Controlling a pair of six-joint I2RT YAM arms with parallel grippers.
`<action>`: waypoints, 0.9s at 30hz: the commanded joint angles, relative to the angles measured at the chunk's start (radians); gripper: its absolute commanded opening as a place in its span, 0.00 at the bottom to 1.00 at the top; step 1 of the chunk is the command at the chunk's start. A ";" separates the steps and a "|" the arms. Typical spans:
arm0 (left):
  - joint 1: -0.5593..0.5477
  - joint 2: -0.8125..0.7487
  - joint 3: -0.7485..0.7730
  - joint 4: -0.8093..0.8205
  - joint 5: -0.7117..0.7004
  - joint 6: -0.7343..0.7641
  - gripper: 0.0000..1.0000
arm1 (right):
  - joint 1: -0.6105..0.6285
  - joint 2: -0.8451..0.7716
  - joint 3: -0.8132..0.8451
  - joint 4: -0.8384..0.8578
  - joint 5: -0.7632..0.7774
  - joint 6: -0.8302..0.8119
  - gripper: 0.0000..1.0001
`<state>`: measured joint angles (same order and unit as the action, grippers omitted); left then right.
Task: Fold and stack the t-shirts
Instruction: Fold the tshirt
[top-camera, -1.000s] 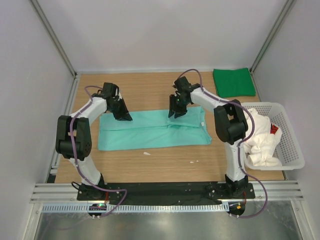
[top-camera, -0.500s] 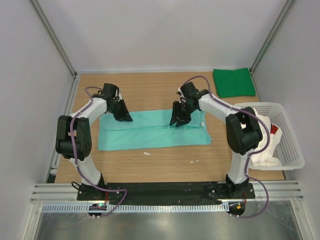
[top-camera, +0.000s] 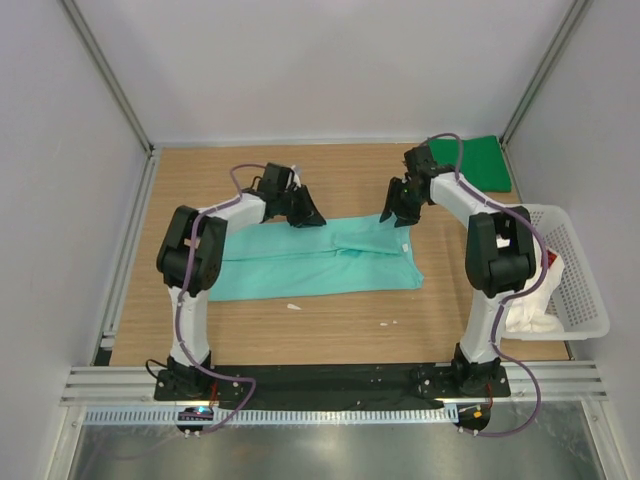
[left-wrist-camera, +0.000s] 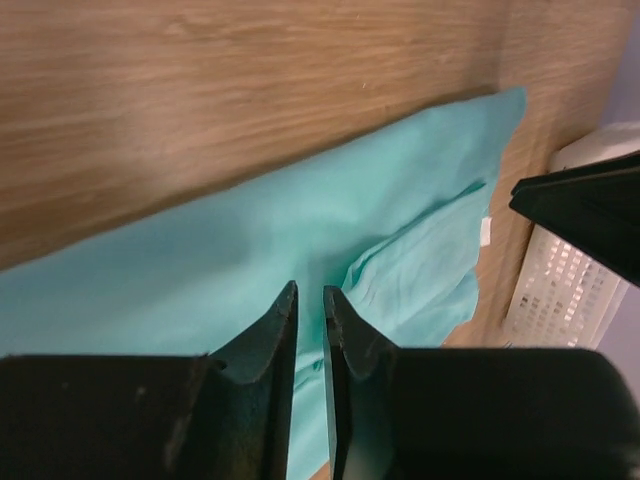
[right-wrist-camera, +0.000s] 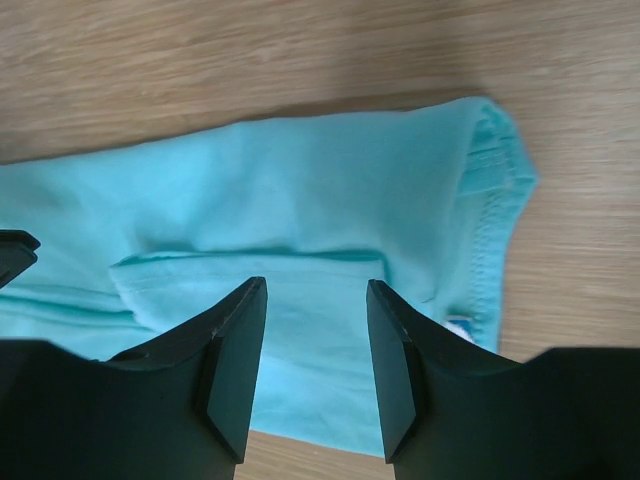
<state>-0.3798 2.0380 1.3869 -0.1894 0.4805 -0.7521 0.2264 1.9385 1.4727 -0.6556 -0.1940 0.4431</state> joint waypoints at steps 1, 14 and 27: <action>-0.022 0.068 0.079 0.185 -0.020 -0.113 0.18 | -0.018 0.008 0.037 0.050 0.033 -0.069 0.51; -0.053 0.159 0.113 0.219 0.016 -0.164 0.30 | -0.039 0.043 0.002 0.105 -0.053 -0.106 0.52; -0.079 0.102 0.069 0.113 0.047 -0.082 0.29 | -0.039 0.040 -0.041 0.103 -0.084 -0.112 0.47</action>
<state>-0.4545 2.1944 1.4654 -0.0399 0.5030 -0.8799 0.1886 1.9858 1.4380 -0.5728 -0.2543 0.3420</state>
